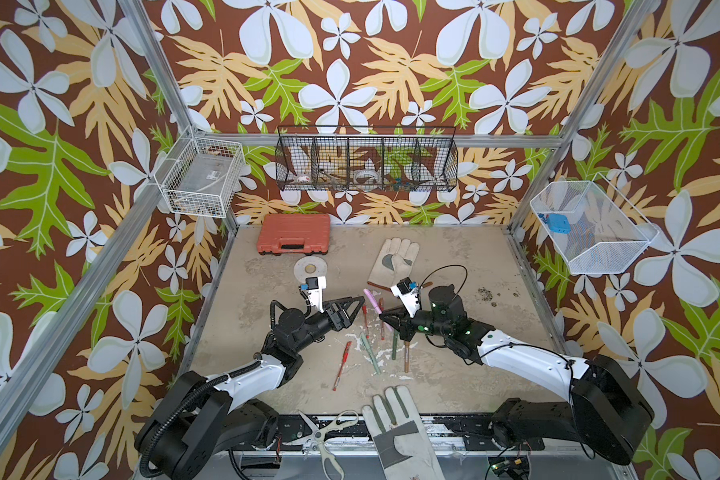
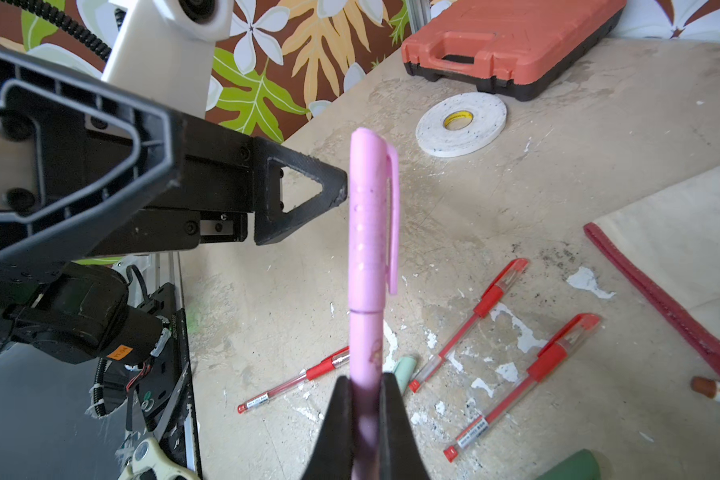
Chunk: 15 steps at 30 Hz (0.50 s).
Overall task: Open the pen caps
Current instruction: 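Lift the pink pen upright with the right gripper while the left gripper nears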
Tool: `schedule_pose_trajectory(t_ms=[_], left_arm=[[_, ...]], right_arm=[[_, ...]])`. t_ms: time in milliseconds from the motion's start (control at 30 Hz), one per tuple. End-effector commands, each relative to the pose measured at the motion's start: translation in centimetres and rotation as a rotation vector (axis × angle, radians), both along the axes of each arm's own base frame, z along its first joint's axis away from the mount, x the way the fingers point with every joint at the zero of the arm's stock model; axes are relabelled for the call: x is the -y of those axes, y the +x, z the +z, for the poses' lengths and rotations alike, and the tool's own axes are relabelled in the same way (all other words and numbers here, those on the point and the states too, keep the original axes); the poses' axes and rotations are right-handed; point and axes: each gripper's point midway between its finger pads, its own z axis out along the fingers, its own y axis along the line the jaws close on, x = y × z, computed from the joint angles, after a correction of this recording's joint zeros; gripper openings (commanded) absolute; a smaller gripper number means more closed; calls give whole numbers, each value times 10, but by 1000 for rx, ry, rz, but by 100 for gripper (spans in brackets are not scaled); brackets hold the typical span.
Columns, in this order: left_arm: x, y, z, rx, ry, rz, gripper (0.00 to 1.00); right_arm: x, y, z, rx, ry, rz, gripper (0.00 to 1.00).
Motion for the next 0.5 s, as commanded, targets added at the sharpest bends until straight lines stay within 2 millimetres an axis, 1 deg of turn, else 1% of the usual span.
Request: schedule_pose_trajectory(t_ms=[0, 167, 300, 400, 467], left_arm=[[2, -3, 15, 66, -11, -18, 81], [3, -1, 8, 46, 19, -15, 76], [6, -1, 8, 62, 41, -25, 67], [6, 2, 2, 43, 62, -11, 65], [8, 2, 2, 42, 57, -22, 59]], right_arm=[[-6, -1, 12, 49, 45, 29, 8], [-11, -8, 14, 68, 69, 60, 8], [-18, -17, 14, 68, 86, 107, 8], [-21, -20, 14, 76, 88, 125, 8], [-21, -21, 12, 76, 79, 126, 8]])
